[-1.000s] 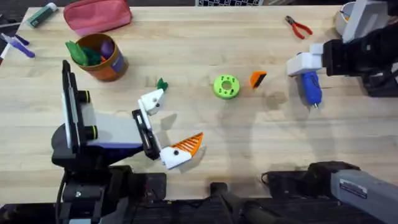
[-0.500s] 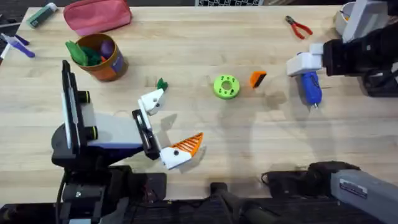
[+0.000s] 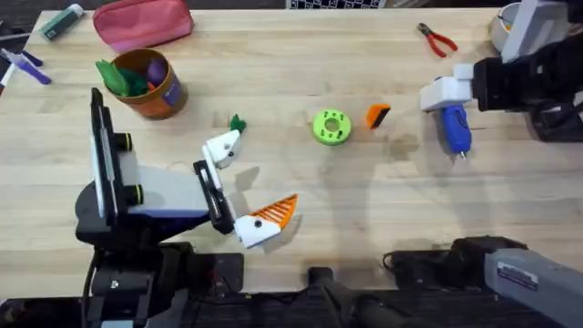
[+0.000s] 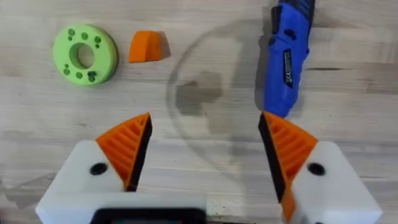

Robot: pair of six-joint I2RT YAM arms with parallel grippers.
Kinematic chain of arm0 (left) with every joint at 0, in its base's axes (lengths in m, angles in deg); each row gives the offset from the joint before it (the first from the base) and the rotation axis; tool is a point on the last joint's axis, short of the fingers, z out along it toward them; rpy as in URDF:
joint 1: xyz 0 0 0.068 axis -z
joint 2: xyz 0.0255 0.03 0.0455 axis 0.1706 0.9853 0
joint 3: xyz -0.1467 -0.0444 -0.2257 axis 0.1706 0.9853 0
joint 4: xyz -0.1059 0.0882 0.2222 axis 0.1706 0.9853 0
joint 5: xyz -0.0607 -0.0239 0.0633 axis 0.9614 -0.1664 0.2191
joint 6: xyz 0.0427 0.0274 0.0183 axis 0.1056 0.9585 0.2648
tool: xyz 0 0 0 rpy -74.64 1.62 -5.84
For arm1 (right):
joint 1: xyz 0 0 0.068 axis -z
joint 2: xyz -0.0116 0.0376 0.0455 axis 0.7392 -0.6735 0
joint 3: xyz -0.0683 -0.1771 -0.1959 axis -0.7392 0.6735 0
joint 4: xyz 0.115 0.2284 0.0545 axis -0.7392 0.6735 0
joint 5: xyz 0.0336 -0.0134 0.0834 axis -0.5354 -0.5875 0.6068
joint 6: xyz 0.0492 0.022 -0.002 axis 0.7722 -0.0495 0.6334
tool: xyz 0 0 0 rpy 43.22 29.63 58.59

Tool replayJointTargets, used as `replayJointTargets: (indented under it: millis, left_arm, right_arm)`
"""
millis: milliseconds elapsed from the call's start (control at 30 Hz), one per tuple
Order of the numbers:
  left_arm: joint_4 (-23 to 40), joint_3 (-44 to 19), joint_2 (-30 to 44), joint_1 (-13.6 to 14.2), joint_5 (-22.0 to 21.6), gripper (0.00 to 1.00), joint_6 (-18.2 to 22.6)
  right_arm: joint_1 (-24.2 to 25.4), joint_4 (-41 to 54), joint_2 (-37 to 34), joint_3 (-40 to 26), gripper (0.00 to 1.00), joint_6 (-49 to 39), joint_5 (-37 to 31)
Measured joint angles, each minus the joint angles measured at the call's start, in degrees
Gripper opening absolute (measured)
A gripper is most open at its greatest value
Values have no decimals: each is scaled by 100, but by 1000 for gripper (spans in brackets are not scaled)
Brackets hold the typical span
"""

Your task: Pick up the gripper from the table and insert it into the empty holder that is missing its gripper. Then pick up a screw, insert it into the mounting hole, and use the screwdriver to tighten it. Finally, clean up the table by picking up the vegetable and placing it into the bucket.

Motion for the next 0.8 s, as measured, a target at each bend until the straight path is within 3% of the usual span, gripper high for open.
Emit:
replayJointTargets:
  millis: [567,800]
  left_arm:
    - [0,0,0,0,-1,985,0]
    - [0,0,0,0,0,985,0]
  right_arm:
    - [-34,185,-2,0,994,13,0]
    - [-671,315,-694,-203,994,161,0]
